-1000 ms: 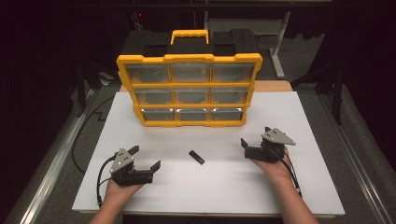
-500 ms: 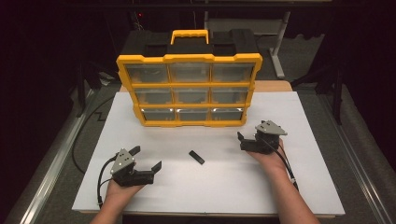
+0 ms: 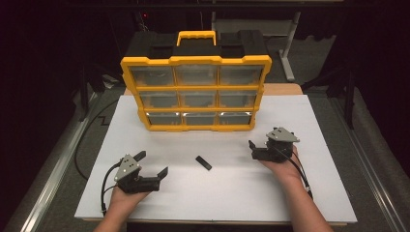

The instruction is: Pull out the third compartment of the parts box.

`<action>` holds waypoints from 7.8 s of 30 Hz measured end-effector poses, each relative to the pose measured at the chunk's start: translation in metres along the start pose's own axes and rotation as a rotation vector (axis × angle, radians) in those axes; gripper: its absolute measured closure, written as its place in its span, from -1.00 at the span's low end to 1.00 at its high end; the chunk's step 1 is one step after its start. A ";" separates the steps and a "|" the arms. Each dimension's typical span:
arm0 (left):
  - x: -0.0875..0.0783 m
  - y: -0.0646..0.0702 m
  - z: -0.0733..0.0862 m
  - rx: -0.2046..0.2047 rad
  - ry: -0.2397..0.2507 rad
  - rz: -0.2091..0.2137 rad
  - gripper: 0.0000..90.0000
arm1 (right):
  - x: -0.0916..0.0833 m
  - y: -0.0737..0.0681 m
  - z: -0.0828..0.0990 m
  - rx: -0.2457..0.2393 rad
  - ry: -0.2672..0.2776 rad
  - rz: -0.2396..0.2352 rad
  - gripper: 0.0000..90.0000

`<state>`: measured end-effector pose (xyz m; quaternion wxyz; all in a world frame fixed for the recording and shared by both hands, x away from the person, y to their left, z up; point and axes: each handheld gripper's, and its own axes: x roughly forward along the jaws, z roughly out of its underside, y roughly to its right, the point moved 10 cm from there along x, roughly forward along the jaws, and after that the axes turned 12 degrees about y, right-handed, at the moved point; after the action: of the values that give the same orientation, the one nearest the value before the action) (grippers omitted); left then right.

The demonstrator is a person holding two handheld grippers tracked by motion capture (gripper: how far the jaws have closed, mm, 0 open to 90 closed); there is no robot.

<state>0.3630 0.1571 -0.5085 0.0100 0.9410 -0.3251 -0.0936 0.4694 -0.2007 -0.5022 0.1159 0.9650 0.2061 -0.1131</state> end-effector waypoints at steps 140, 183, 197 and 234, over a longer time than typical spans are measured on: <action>0.006 0.009 0.002 0.072 0.013 0.041 -0.99 | -0.001 -0.052 -0.027 -1.150 -0.103 0.144 -0.27; 0.006 0.011 0.002 0.079 0.017 0.051 -0.99 | -0.008 -0.041 -0.154 -1.213 0.071 0.299 -0.03; 0.006 0.011 0.002 0.077 0.017 0.055 -0.99 | -0.010 -0.036 -0.184 -1.207 0.108 0.332 0.13; 0.004 0.012 0.001 0.072 0.024 0.056 -0.99 | 0.005 -0.035 -0.242 -1.281 0.125 0.375 0.62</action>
<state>0.3590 0.1453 -0.5094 -0.0175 0.9323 -0.3543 -0.0705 0.5006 -0.1025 -0.2801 0.6713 0.7299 0.0675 0.1099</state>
